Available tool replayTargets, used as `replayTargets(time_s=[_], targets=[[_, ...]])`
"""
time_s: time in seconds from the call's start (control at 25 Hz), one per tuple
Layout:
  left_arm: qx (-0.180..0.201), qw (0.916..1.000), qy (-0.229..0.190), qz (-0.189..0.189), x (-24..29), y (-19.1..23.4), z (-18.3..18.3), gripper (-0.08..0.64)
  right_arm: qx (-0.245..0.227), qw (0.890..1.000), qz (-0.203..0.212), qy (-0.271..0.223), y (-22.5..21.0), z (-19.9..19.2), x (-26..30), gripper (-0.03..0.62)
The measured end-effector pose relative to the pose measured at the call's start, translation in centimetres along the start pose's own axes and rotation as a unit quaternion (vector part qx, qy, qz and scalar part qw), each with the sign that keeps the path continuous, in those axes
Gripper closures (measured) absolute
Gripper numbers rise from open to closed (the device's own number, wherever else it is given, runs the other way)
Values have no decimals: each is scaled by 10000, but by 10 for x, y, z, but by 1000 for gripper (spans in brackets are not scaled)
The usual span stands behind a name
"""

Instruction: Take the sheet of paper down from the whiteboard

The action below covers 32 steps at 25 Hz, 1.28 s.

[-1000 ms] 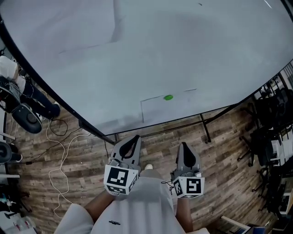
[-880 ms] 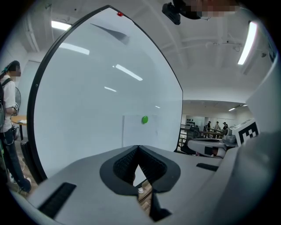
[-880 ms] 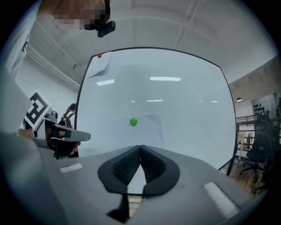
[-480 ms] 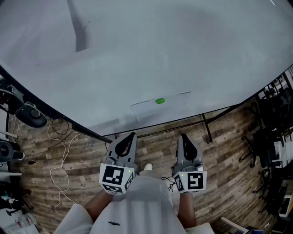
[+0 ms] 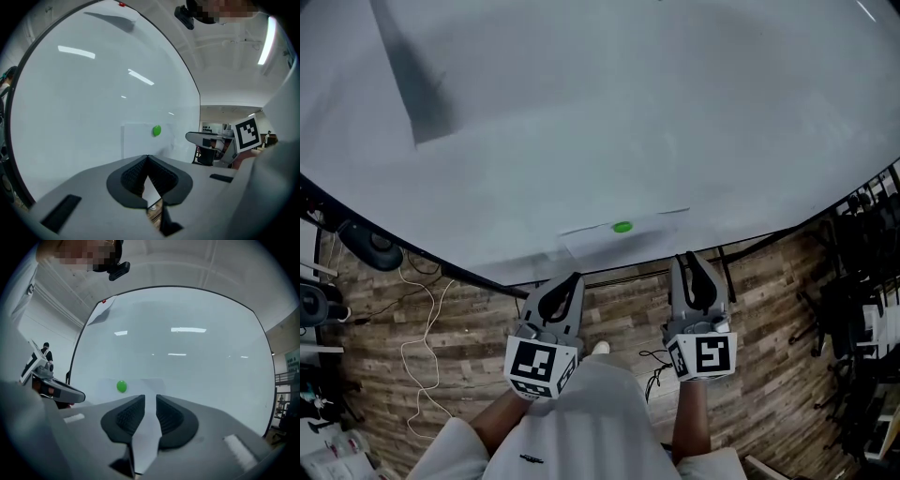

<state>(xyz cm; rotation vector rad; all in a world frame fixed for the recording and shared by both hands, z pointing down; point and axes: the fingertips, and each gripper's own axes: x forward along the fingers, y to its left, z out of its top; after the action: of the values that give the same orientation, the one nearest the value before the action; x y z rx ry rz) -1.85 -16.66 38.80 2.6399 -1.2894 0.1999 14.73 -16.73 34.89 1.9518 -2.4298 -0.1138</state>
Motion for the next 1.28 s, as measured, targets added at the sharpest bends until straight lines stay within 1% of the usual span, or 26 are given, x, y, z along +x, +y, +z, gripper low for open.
replayTargets(time_s=[0.44,0.56,0.68,1.12,1.24,1.28], targets=[[4,9998,181,-44,26,-2,-4,554,-102,9997,161,158,-25,-14,38,491],[-27,9997,242,-66,31,-3,-7,554,-187,9989,281,332,-27,-21,48,491],[-41,9995,289,-76,35,-3,-11,554,-167,9981,427,414,-26,-28,56,483],[-23,9996,292,-49,39,-4,-9,554,-74,9966,656,503,-20,-33,60,483],[-19,9996,268,-71,34,-7,-8,554,-104,9965,628,538,-16,-32,58,485],[-14,9996,257,-77,31,-8,-7,554,-106,9967,587,542,-16,-32,57,502]])
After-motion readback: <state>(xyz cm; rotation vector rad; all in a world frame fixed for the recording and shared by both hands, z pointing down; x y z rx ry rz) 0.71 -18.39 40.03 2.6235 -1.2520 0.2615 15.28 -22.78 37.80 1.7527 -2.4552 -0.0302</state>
